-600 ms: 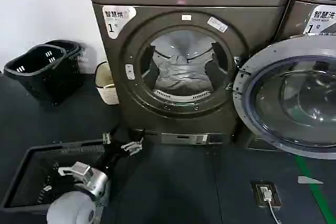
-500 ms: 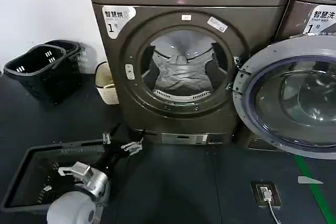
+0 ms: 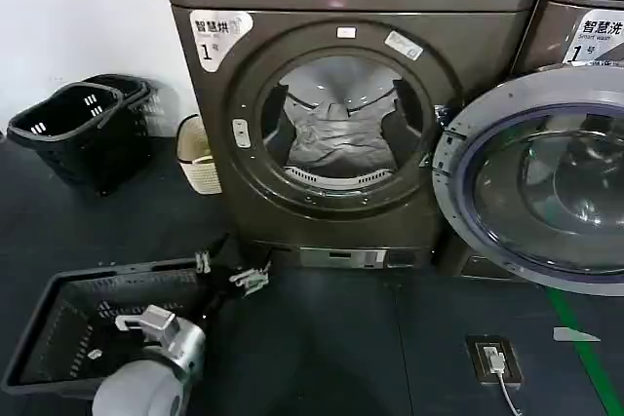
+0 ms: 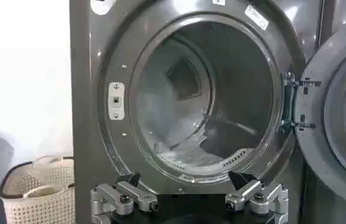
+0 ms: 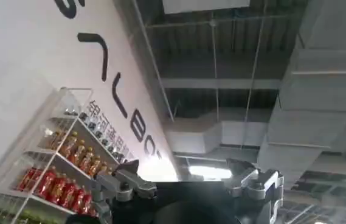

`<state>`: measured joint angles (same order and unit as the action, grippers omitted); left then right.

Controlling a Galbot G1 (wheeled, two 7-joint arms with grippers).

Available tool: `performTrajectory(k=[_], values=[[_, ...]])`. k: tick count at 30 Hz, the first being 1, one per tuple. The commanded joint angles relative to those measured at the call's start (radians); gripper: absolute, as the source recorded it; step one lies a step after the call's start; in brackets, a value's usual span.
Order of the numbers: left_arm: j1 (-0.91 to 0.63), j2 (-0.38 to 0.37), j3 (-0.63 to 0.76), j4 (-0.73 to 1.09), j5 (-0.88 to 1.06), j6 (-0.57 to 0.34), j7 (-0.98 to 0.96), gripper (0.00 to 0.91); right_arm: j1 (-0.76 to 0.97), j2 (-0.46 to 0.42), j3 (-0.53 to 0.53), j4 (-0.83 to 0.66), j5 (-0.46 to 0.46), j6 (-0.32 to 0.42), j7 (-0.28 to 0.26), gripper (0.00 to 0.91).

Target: Grasp the clothes from the dryer.

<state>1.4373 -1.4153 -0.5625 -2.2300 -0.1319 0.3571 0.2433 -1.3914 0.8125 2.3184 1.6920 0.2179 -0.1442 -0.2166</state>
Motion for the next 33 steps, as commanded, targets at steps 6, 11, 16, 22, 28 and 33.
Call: performTrajectory(k=[6,11,16,22,28,33], values=[[0.003,-0.01,0.014,0.002,0.047,0.013,-0.009,0.907,-0.008,-0.005,0.009,-0.005,0.007,-0.001,0.02,0.907],[0.003,-0.008,0.015,0.004,0.055,0.022,-0.006,0.907,-0.021,-0.006,0.014,-0.005,0.006,-0.001,0.021,0.907],[-0.001,-0.003,0.013,0.01,0.053,0.023,-0.006,0.907,-0.032,-0.009,0.018,-0.005,0.004,-0.006,0.023,0.907],[-0.014,0.005,0.016,0.024,0.05,0.026,-0.007,0.907,-0.054,-0.01,0.034,-0.005,0.005,-0.011,0.026,0.907],[-0.021,0.013,0.025,0.029,0.045,0.03,-0.009,0.907,-0.065,-0.003,0.044,0.0,0.005,-0.015,0.025,0.907],[-0.025,0.015,0.026,0.029,0.044,0.03,-0.01,0.907,-0.066,0.004,0.05,0.003,0.005,-0.017,0.025,0.907]])
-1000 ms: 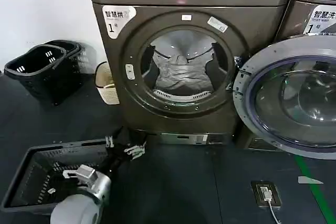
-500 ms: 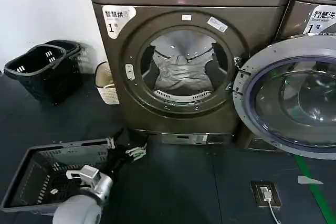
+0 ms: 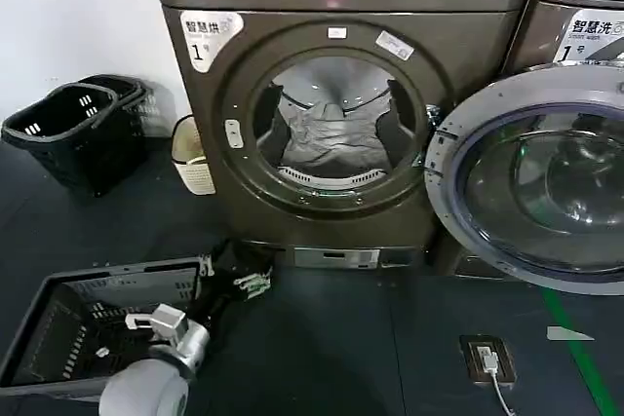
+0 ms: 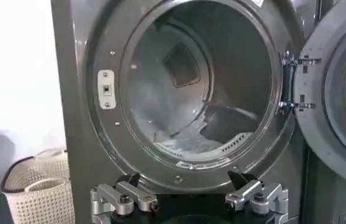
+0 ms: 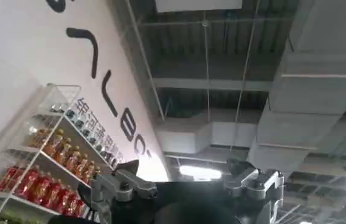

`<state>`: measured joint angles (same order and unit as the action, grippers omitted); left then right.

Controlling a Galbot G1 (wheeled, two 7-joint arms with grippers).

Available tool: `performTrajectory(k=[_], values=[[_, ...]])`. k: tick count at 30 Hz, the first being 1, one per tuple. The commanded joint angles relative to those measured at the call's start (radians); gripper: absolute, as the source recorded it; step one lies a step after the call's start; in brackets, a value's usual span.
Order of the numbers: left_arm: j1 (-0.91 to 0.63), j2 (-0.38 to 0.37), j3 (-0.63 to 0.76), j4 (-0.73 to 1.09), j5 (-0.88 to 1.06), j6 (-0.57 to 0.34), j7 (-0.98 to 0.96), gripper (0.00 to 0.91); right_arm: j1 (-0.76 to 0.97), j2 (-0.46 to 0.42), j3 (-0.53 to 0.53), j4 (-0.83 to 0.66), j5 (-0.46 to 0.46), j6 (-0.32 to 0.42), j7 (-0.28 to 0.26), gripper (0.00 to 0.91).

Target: Grasp the clothes from the dryer.

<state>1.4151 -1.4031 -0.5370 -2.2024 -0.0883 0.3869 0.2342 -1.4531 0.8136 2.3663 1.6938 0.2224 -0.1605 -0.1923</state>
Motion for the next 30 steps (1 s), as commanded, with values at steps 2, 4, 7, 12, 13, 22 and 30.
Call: performTrajectory(k=[2,4,7,12,13,22,30], values=[[-0.004,0.002,0.0,0.002,-0.002,0.0,-0.003,0.907,-0.005,0.005,0.003,0.003,0.0,-0.002,0.001,0.907],[-0.005,0.002,-0.001,0.002,-0.004,0.0,-0.004,0.907,-0.008,0.007,0.006,0.003,0.001,-0.002,0.0,0.907],[-0.006,0.002,-0.001,0.002,-0.007,0.0,-0.006,0.907,-0.014,0.009,0.016,0.0,0.001,-0.001,-0.001,0.907],[-0.006,-0.003,0.0,0.007,-0.008,0.0,-0.012,0.907,-0.02,0.019,0.022,-0.003,0.0,0.001,-0.002,0.907],[-0.006,-0.004,0.001,0.005,-0.008,0.0,-0.013,0.907,-0.02,0.018,0.024,-0.002,0.0,0.0,-0.002,0.907],[-0.01,-0.002,0.002,0.003,-0.013,0.001,-0.015,0.907,-0.03,0.02,0.038,-0.016,-0.003,0.003,-0.004,0.907],[-0.012,-0.005,0.006,0.006,-0.012,0.005,-0.016,0.907,-0.033,0.016,0.047,-0.026,-0.005,0.002,-0.005,0.907]])
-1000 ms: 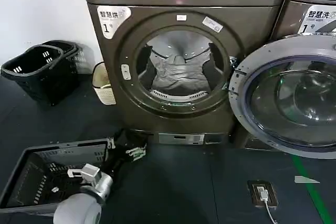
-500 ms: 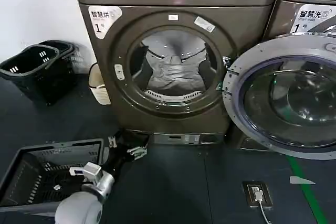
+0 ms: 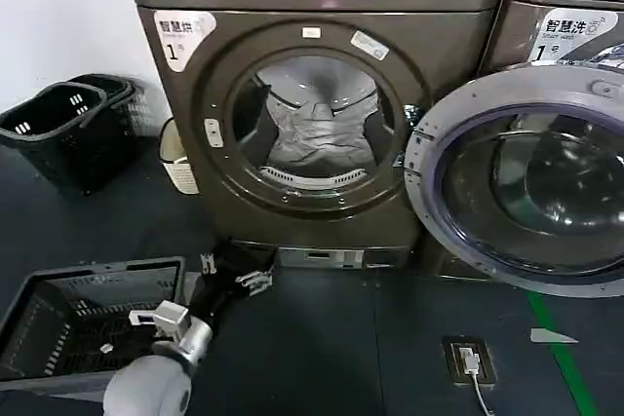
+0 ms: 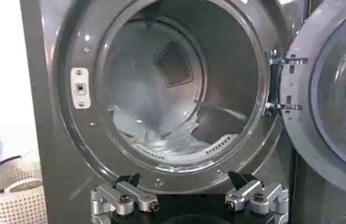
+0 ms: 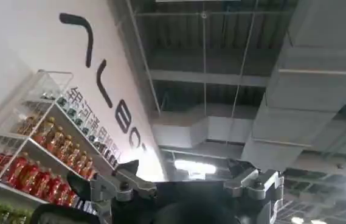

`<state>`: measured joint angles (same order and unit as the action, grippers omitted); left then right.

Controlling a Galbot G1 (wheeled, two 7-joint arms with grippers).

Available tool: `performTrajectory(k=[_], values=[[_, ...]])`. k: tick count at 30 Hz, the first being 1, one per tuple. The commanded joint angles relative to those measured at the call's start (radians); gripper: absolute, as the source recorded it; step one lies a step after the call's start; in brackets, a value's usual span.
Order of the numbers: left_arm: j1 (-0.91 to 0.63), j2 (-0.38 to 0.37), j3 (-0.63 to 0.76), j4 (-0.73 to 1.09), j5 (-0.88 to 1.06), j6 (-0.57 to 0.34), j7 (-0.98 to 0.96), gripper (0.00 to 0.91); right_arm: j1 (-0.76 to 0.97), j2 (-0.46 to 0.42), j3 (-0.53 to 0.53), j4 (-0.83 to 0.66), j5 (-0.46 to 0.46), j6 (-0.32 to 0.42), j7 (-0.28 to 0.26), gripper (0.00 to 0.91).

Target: Grasp the clothes from the dryer.

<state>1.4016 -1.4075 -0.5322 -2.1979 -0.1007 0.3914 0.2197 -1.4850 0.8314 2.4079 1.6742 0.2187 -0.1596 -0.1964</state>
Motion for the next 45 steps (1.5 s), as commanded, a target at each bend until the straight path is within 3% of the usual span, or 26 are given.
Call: performTrajectory(k=[1,29,34,45], values=[[0.003,0.0,0.002,0.0,0.0,0.0,-0.001,0.907,-0.001,-0.001,0.006,-0.007,-0.002,0.002,-0.001,0.907],[0.01,-0.005,0.005,-0.007,-0.005,0.001,0.003,0.907,0.008,0.017,0.0,-0.023,-0.033,0.022,-0.025,0.907],[0.02,-0.004,0.005,-0.019,-0.022,-0.01,0.005,0.907,0.024,0.034,-0.032,-0.022,-0.116,0.01,-0.033,0.907],[0.021,-0.015,0.004,-0.019,0.012,-0.009,-0.011,0.907,0.071,0.022,-0.061,-0.005,-0.045,0.038,-0.053,0.907]])
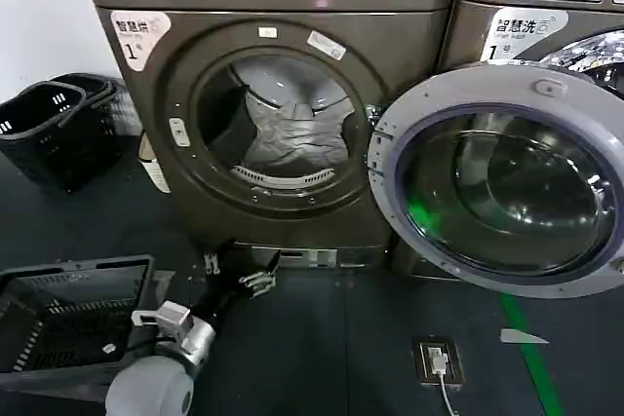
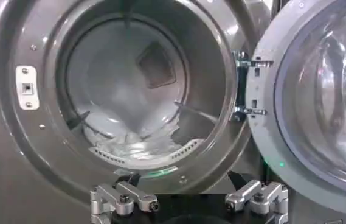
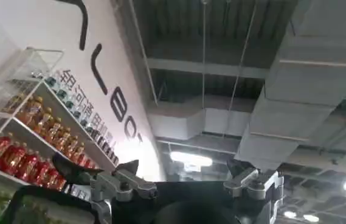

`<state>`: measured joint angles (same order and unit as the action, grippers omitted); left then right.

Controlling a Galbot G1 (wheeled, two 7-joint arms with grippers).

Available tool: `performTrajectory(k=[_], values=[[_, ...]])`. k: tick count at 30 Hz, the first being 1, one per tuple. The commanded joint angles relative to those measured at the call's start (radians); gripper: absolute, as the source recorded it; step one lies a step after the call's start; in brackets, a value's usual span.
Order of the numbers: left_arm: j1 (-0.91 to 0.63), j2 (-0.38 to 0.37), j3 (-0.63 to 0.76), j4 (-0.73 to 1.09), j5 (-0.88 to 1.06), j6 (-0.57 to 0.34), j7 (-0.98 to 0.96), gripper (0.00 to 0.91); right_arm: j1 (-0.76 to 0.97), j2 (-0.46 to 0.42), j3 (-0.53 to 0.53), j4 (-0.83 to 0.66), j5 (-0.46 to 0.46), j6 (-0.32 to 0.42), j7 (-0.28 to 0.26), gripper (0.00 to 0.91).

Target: Grasp the clothes from the dryer.

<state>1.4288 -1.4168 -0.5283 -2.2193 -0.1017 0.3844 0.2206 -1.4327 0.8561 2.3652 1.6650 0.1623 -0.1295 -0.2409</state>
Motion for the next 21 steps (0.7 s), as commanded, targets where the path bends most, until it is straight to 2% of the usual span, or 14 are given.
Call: performTrajectory(k=[1,21], values=[[-0.009,-0.006,0.001,0.005,0.013,-0.002,-0.017,0.907,0.019,-0.005,-0.02,0.005,0.012,0.009,-0.009,0.907],[-0.017,-0.02,-0.006,-0.009,-0.009,0.004,-0.066,0.907,0.043,-0.024,-0.05,0.004,0.017,0.033,-0.016,0.907]])
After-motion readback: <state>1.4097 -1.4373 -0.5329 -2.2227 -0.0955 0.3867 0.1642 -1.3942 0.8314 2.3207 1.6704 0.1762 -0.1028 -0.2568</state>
